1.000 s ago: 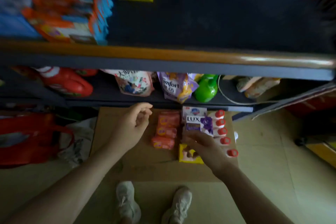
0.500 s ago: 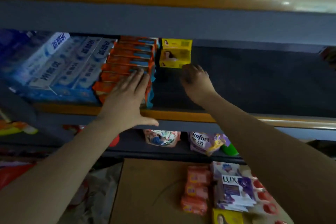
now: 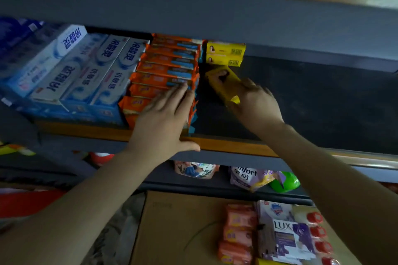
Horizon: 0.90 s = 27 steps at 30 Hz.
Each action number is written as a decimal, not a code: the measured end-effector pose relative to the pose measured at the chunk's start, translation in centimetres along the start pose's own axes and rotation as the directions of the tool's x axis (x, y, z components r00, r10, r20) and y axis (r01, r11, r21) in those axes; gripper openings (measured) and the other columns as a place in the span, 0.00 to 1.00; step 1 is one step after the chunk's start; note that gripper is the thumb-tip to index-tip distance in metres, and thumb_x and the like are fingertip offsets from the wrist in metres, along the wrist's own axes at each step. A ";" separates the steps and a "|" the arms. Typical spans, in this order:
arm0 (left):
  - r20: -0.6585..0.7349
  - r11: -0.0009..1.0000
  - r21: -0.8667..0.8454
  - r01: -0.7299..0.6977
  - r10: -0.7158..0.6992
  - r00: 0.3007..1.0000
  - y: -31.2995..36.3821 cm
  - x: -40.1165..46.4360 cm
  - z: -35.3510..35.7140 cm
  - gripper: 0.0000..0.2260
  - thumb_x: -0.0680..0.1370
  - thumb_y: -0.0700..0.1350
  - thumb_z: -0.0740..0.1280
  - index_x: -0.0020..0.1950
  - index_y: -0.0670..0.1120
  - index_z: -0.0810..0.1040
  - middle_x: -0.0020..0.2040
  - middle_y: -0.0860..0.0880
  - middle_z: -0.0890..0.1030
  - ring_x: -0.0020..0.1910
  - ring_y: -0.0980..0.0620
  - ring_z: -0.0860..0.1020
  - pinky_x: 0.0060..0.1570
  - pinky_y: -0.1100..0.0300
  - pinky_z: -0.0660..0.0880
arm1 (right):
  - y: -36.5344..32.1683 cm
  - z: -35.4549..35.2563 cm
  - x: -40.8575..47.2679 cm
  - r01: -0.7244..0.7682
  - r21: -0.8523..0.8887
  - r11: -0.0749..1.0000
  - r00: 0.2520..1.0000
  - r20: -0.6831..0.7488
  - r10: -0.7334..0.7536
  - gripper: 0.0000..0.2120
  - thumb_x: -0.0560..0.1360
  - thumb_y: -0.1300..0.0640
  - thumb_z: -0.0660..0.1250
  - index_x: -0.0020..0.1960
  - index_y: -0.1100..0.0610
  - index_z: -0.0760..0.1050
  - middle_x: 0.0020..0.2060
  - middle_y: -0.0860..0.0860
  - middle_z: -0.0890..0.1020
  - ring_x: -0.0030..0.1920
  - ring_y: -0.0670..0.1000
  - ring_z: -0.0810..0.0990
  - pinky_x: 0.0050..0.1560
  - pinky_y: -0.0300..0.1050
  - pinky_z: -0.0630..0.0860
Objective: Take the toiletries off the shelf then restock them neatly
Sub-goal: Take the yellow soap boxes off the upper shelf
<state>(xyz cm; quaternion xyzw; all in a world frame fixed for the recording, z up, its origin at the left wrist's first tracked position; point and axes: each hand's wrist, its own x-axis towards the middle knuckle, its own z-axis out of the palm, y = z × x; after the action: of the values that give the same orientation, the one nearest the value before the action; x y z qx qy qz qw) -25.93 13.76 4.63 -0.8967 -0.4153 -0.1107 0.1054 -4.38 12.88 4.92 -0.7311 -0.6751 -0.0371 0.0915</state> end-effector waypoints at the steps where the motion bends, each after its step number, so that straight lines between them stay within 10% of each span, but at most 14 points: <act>1: 0.001 1.000 0.003 0.006 -0.006 1.000 0.0 0.0 0.0 0.50 0.55 0.68 0.73 0.68 0.39 0.70 0.67 0.40 0.72 0.63 0.40 0.74 0.59 0.45 0.70 | -0.1 -0.2 -0.3 -0.054 0.039 0.998 0.999 -0.008 0.054 0.27 0.74 0.46 0.65 0.68 0.58 0.66 0.66 0.58 0.69 0.65 0.60 0.68 0.63 0.52 0.65; 5: -0.017 1.000 -0.005 0.029 -0.029 0.999 0.3 0.2 -0.1 0.49 0.55 0.67 0.73 0.67 0.38 0.71 0.66 0.39 0.73 0.62 0.39 0.74 0.59 0.44 0.70 | -0.6 0.2 1.2 -0.364 0.249 0.897 0.929 0.169 0.330 0.44 0.63 0.31 0.68 0.69 0.57 0.61 0.64 0.56 0.69 0.65 0.58 0.68 0.61 0.55 0.71; 9: 0.005 1.000 -0.015 0.026 -0.026 1.000 0.4 0.2 -0.2 0.49 0.54 0.66 0.74 0.67 0.38 0.71 0.66 0.38 0.73 0.62 0.38 0.74 0.59 0.44 0.70 | -1.3 1.1 2.3 -0.479 0.249 0.842 0.874 0.226 0.430 0.44 0.64 0.39 0.71 0.71 0.59 0.58 0.65 0.57 0.69 0.66 0.60 0.66 0.60 0.53 0.69; 15: 0.126 0.970 -0.216 0.108 -0.082 0.989 0.6 0.3 -1.4 0.46 0.66 0.74 0.53 0.74 0.43 0.60 0.76 0.45 0.57 0.75 0.46 0.52 0.70 0.54 0.49 | -0.4 -2.1 -2.4 -0.269 0.481 0.834 0.963 0.111 0.246 0.38 0.62 0.51 0.75 0.68 0.56 0.63 0.60 0.54 0.72 0.59 0.54 0.72 0.50 0.41 0.66; 17: 0.056 0.825 -0.530 0.196 -0.197 0.979 1.7 0.0 -2.9 0.40 0.68 0.71 0.52 0.68 0.43 0.69 0.71 0.45 0.67 0.73 0.46 0.58 0.69 0.56 0.55 | -0.3 -4.2 -5.4 -0.121 0.611 0.782 0.983 -0.037 0.181 0.41 0.61 0.54 0.75 0.70 0.55 0.61 0.58 0.50 0.71 0.56 0.47 0.72 0.47 0.34 0.65; 21: 0.271 0.211 -0.928 0.308 -0.187 0.944 5.8 -1.3 -7.1 0.21 0.65 0.66 0.60 0.51 0.56 0.74 0.45 0.60 0.81 0.49 0.63 0.78 0.47 0.69 0.72 | -0.7 -6.1 -10.8 -0.003 0.790 0.614 0.999 -0.024 0.037 0.41 0.61 0.60 0.74 0.69 0.49 0.58 0.58 0.49 0.71 0.55 0.45 0.74 0.52 0.38 0.73; 27: 0.252 0.343 -0.890 0.300 -0.178 0.951 9.9 -3.9 -7.9 0.12 0.68 0.53 0.73 0.45 0.48 0.77 0.36 0.50 0.81 0.34 0.56 0.79 0.34 0.62 0.74 | -1.2 -4.0 -16.9 -0.060 0.875 0.480 0.998 0.048 0.037 0.38 0.65 0.58 0.72 0.68 0.41 0.56 0.60 0.47 0.72 0.60 0.44 0.73 0.56 0.41 0.74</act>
<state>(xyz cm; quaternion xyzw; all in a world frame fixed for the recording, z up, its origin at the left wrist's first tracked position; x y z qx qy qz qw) -21.66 2.40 10.04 -0.7369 -0.4149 -0.2868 -0.4500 -6.78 -4.34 5.99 -0.6019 -0.5799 0.3226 0.4442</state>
